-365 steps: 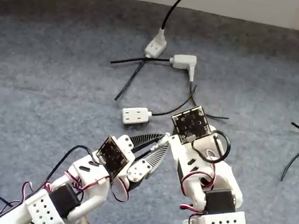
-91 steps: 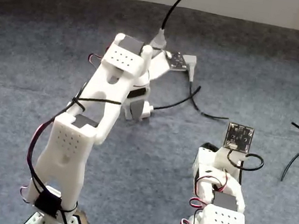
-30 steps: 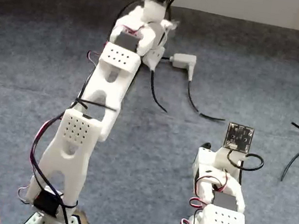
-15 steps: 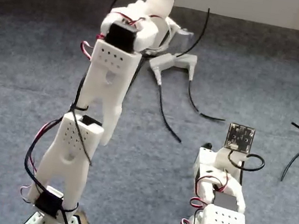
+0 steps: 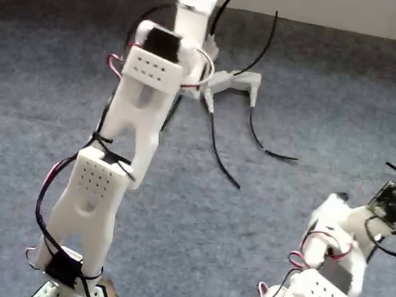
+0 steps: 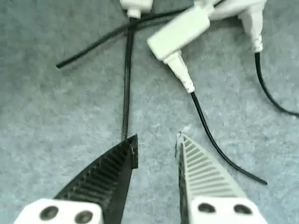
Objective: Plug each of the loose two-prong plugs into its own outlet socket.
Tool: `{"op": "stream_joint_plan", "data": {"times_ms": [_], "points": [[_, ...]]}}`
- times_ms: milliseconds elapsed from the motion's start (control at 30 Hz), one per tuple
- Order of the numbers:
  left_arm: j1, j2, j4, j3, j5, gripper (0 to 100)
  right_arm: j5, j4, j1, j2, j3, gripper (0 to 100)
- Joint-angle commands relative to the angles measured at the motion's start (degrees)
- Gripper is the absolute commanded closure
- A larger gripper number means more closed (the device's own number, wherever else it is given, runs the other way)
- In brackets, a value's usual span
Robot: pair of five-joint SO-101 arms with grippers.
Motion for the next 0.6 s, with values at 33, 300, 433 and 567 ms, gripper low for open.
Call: {"op": "stream_joint_plan", "data": {"times_ms": [33, 300, 433, 567], "points": [[8.1, -2.9, 0.4, 8.6, 2.1, 84, 4.6, 2.8, 6.4, -0.5, -15.3, 74.8], [12.2, -2.8, -1.0, 18.2, 9.3, 79, 13.1, 3.2, 11.2, 9.9, -33.7, 74.8], [9.5, -2.8, -5.5, 24.5, 9.3, 79, 13.5, 3.4, 16.2, 26.6, -48.1, 74.8], [8.0, -2.8, -9.6, 28.5, 9.3, 79, 13.6, 5.8, 20.3, 43.6, -64.6, 74.8]]}}
